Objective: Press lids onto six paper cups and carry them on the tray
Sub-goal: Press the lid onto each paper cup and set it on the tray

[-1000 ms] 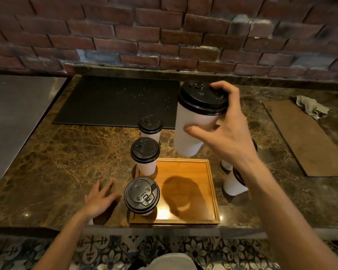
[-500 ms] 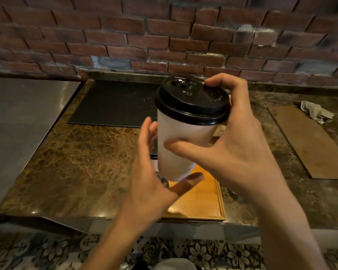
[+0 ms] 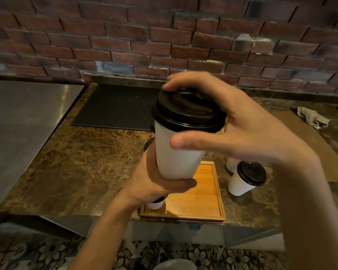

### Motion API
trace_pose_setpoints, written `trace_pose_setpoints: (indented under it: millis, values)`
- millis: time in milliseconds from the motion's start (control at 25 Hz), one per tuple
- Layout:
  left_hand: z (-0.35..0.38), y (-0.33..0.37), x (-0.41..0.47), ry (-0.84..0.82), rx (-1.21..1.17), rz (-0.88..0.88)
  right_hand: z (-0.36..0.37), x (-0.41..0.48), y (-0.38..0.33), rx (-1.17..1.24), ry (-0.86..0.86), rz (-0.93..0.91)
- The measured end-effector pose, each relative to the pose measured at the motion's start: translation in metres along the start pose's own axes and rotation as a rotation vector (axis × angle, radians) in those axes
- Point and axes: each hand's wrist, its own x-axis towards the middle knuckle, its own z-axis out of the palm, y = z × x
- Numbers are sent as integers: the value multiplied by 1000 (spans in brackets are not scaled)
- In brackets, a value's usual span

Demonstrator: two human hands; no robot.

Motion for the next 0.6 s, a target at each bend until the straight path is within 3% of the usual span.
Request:
trace_pose_setpoints:
  millis: [160, 280, 360, 480, 600]
  values:
    - [-18, 5, 3, -299, -72, -57, -17, 15, -2, 132, -224, -104]
    - [-21, 1, 5, -366, -94, -99, -10, 19, -8, 64, -145, -113]
    - [-15, 0, 7, -211, -74, -72, 1, 20, -12, -86, 28, -53]
    - [-2, -4, 13, 169, 143, -28, 24, 29, -11, -362, 259, 201]
    - [11, -7, 20, 355, 231, -56, 41, 39, -3, -500, 305, 308]
